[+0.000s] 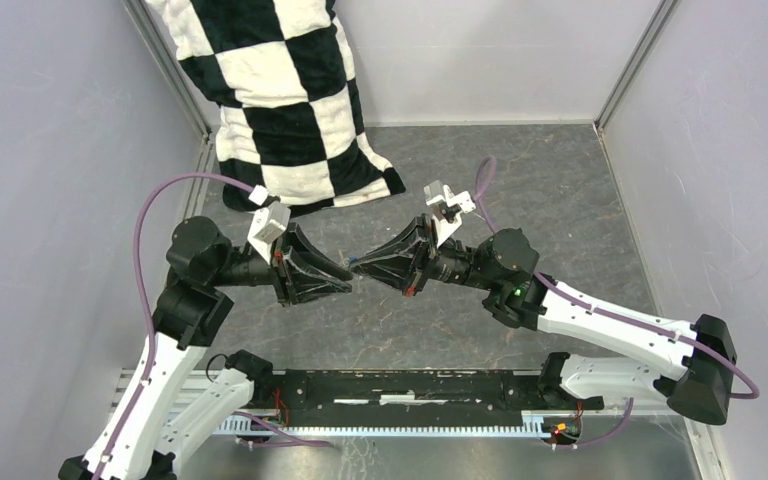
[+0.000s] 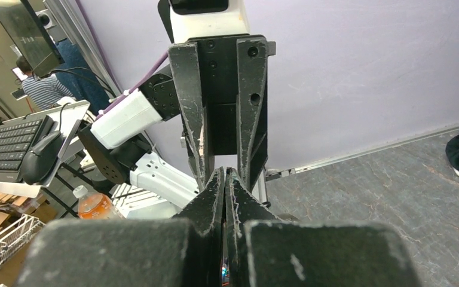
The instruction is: Put the keys on the keyring
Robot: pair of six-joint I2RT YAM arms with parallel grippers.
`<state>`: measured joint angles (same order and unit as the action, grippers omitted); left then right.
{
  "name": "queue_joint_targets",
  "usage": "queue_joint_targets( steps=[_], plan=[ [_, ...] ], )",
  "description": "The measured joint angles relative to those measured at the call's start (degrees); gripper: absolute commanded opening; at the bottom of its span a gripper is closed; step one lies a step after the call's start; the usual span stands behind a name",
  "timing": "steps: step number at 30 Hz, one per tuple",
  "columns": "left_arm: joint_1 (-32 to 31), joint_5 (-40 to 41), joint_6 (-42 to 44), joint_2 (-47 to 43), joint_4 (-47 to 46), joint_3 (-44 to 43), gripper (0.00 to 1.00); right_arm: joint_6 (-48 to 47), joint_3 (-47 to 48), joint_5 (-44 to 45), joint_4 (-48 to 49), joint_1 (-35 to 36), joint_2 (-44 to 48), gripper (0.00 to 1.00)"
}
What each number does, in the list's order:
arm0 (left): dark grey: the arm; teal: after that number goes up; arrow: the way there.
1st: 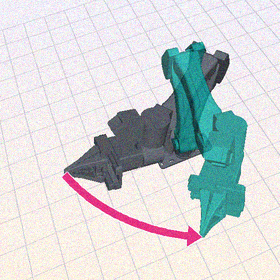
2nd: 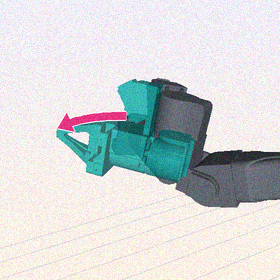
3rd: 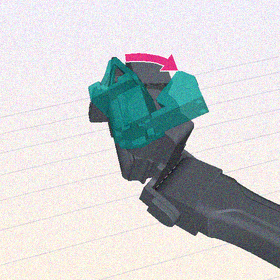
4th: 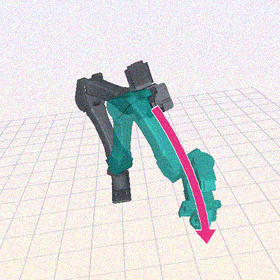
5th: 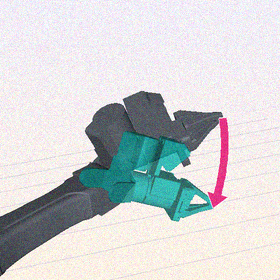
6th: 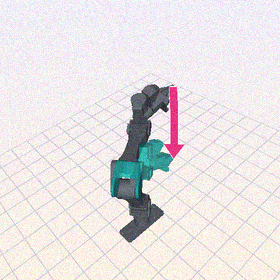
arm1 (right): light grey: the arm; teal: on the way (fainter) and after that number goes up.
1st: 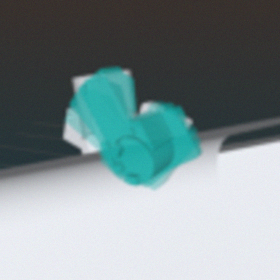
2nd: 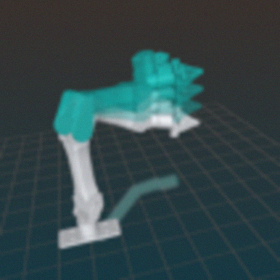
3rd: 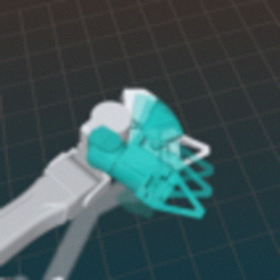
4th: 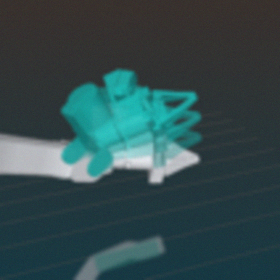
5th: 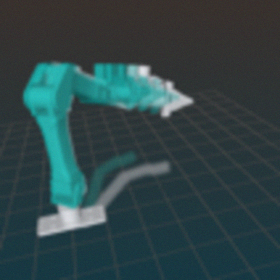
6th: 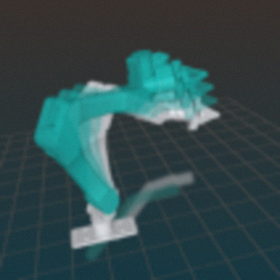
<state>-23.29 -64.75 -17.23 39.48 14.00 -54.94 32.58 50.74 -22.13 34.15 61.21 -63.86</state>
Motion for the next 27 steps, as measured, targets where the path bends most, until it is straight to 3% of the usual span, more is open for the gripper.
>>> queue_joint_targets(
  steps=[21,23,27],
  plan=[
    [0.00,0.07,-0.94,-1.86,-6.16,2.19,0.40,0.44,0.00,-0.35,1.99,1.05,-1.86,0.00],
    [0.00,0.17,-1.03,-1.55,-6.19,2.19,0.37,0.44,0.00,-0.35,1.97,1.11,-2.10,0.00],
    [0.00,0.22,-1.11,-0.96,-6.19,2.19,0.19,0.44,0.00,-0.48,1.97,1.31,-2.45,0.00]
  ],
)
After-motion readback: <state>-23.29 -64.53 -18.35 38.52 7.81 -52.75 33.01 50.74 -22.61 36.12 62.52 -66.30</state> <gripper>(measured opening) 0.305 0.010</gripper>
